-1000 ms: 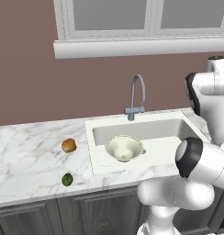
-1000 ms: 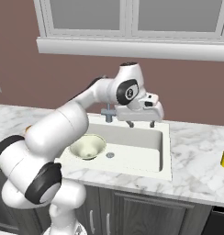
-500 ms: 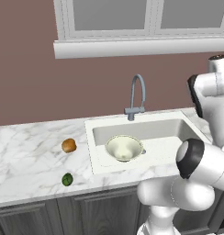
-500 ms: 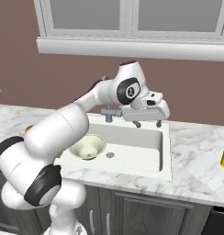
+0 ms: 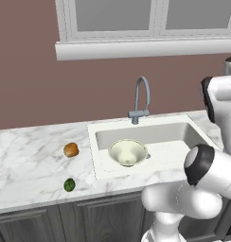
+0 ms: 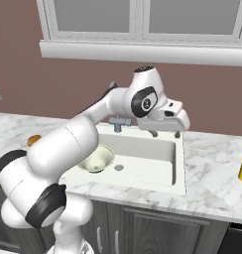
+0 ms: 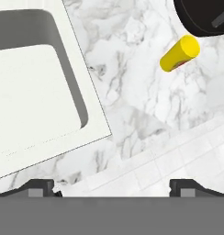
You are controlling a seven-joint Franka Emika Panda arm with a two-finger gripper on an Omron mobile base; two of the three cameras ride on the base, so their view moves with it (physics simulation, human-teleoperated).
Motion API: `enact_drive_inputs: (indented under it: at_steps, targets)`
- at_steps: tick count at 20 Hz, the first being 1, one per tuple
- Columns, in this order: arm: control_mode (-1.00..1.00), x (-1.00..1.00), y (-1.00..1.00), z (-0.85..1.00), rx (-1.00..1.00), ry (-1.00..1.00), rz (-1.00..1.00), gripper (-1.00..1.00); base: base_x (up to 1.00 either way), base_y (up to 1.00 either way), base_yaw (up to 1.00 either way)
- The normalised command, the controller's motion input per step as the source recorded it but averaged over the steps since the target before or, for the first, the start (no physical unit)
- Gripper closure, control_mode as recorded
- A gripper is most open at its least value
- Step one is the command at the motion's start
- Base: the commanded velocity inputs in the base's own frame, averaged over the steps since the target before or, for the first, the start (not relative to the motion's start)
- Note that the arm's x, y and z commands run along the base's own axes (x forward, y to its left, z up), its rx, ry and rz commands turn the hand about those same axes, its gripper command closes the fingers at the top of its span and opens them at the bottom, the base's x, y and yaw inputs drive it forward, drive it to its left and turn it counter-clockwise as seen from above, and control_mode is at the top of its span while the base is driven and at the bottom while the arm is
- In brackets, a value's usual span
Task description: Remove the potato and avocado from the sink. Then move the bowl and cup from the counter to the sink for washing.
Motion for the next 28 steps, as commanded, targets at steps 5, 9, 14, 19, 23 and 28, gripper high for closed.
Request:
enact_drive_inputs:
  at_steps: [5,9,14,19,23,28]
  targets:
    - [-1.0,0.02,-0.22,0.02,0.0,-0.06,0.0,-1.0,0.0,0.0,0.0]
    - [-1.0,0.05,-0.28,0.0,0.0,-0.05,0.0,-1.0,0.0,0.0,0.0]
    - [-1.0,0.04,-0.28,-0.03,0.0,-0.05,0.02,-1.0,0.0,0.0,0.0]
    - [-1.0,0.0,-0.33,-0.05,0.0,-0.06,0.08,-1.0,0.0,0.0,0.0]
    - [-1.0,0.01,-0.32,-0.09,0.0,-0.04,0.1,-1.0,0.0,0.0,0.0]
    - [-1.0,0.05,-0.28,-0.09,0.0,-0.02,0.04,-1.0,0.0,0.0,0.0]
